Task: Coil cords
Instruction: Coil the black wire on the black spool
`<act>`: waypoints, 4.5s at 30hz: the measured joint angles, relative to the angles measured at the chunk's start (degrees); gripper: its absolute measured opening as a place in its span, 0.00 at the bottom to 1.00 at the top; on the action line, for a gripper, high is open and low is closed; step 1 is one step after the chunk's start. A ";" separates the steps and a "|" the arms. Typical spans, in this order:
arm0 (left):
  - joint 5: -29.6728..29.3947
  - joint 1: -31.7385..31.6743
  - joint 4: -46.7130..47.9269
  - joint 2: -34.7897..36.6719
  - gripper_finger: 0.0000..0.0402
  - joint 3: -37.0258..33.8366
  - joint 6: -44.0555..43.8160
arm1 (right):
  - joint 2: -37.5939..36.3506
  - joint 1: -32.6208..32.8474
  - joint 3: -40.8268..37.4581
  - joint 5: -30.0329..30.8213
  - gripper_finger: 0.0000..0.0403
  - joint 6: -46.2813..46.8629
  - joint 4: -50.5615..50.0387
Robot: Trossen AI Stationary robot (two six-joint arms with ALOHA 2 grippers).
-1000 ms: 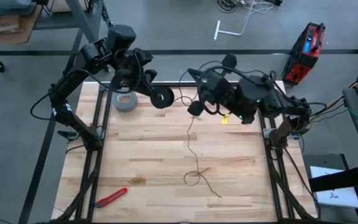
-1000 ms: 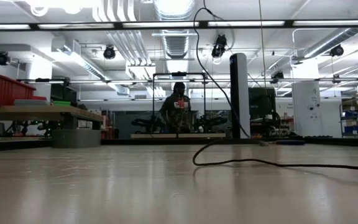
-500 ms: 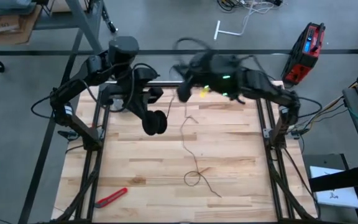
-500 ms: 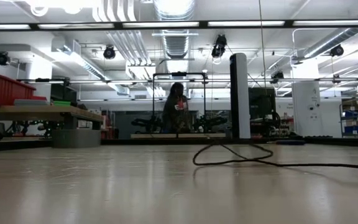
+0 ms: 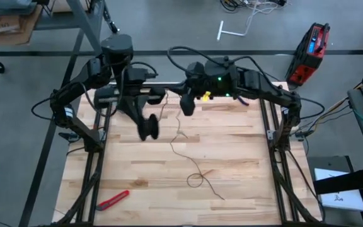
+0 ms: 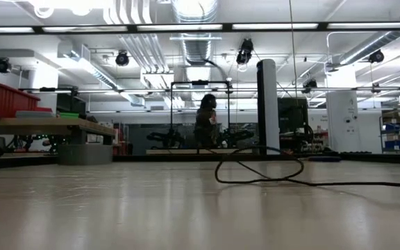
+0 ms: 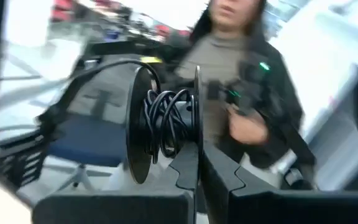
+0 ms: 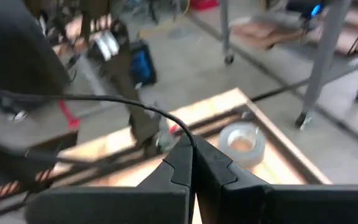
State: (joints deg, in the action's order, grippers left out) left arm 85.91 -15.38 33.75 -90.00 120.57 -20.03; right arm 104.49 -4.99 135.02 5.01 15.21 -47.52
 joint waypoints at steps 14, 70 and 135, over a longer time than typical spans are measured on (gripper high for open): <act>-2.39 1.10 -33.24 -0.07 0.00 0.22 -2.98 | 1.15 -1.64 -0.04 -20.62 0.00 2.37 -0.22; -45.79 -14.62 16.57 6.41 0.00 0.15 -13.46 | -4.64 6.57 -0.09 -6.34 0.00 -10.95 1.52; -4.52 1.30 -42.21 -1.63 0.00 -6.37 -22.94 | 0.24 -1.23 0.09 -29.42 0.00 -0.90 11.05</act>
State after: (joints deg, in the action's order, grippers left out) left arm 81.39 -14.08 -8.47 -91.62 114.21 -42.97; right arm 104.73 -6.22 135.11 -24.41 14.31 -36.48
